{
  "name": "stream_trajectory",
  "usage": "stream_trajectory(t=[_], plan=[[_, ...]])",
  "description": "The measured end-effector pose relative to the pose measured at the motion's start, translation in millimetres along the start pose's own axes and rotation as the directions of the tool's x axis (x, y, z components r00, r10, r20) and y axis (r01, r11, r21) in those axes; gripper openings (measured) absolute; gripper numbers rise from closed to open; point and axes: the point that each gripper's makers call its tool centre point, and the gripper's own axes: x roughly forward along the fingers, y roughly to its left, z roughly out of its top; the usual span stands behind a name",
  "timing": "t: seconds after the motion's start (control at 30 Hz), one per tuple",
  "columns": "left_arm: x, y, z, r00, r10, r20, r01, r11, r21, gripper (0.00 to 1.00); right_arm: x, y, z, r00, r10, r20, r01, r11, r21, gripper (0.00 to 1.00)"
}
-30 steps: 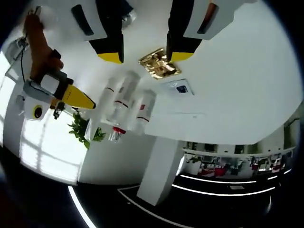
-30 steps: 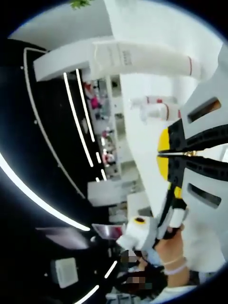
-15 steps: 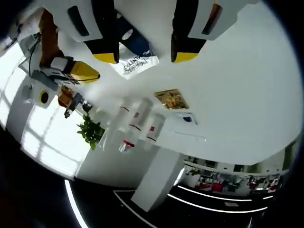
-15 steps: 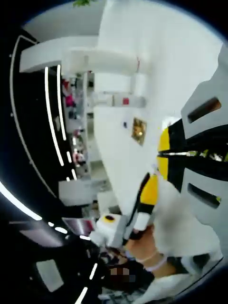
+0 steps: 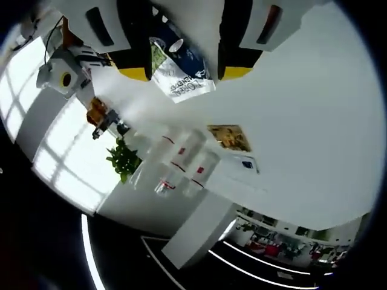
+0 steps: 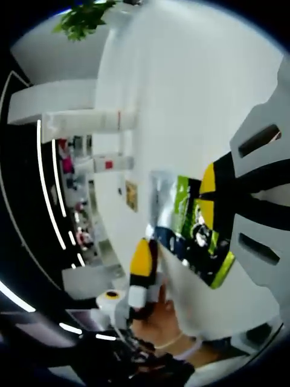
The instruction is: Arrange the skincare products in the storage area until every visible bottle or jar stands upright without overlapping.
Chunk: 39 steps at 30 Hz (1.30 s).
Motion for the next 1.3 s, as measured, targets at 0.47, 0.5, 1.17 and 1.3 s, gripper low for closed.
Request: stream_trajectory(t=[0.47,0.5,1.17,1.3], plan=[[-10.4,-7.8,-3.7,0.995,-0.099,-0.026,0.090,0.967,-0.238,0.24,1.9,2.2,1.3,0.999,0.027,0.043,-0.028,0.999,0.036,0.00],[-10.9,-11.6,-6.8,0.992,-0.116,-0.041,0.103,0.966,-0.238,0.23,2.5,2.9,1.5,0.999,0.029,0.045,-0.031,0.999,0.035,0.00],[-37.7,-33.6,0.7,0.977,-0.213,-0.021,0.204,0.956,-0.210,0.02,3.3,18.5,5.7,0.998,0.061,0.032,-0.060,0.998,-0.018,0.00],[-72.4,-46.3,31.1,0.954,-0.289,0.073,0.297,0.942,-0.157,0.02,-14.6,37.3,61.5,0.942,0.197,0.272,-0.216,0.976,0.040,0.00]])
